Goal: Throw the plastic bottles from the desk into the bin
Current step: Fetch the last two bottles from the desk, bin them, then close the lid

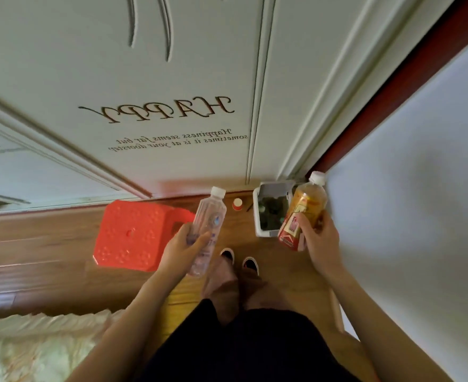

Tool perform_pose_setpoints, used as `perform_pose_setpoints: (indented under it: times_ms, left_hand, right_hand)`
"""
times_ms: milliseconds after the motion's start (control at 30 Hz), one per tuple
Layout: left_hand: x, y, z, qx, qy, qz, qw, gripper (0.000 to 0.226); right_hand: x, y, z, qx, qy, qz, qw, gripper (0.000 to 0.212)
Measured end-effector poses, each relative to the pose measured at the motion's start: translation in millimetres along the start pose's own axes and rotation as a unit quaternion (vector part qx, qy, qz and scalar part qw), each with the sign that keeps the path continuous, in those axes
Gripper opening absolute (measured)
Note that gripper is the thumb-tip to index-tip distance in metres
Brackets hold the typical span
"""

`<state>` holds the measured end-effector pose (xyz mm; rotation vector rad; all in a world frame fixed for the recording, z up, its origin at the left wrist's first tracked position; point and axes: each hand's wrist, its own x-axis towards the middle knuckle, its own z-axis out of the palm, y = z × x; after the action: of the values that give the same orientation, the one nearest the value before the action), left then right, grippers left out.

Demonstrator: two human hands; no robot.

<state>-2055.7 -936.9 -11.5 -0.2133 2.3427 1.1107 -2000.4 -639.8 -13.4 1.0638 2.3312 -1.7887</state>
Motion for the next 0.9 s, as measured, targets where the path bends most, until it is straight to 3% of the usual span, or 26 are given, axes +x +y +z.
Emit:
perform_pose_setpoints:
  times_ms: [100,233,400,500,767,900]
  left_hand:
    - [38,17,8,0.034,-0.046,0.018,0.998,0.029]
    - [81,38,23,0.069,-0.116,0.040,0.990,0.043]
    - [117,62,52,0.085,-0.164,0.068,0.980,0.055]
    - [140,67,81,0.104,-0.183,0.076,0.975,0.063]
    - [211,24,207,0.064,-0.168,-0.005,0.984,0.062]
    - [248,-6,273,0.059,-0.167,-0.029,0.984,0.060]
  right_hand:
    - [10,2,2,-0.001,0.051,0.018,0.999,0.031]
    - [18,13,0,-0.026,0.121,0.059,0.991,0.043]
    - [34,37,-5,-0.007,0.145,0.122,0.982,0.048]
    - [54,59,-4,0.011,0.163,0.143,0.976,0.041]
    - [147,171,-1,0.017,0.080,0.147,0.986,0.054]
    - [195,222,9,0.038,0.049,0.132,0.989,0.024]
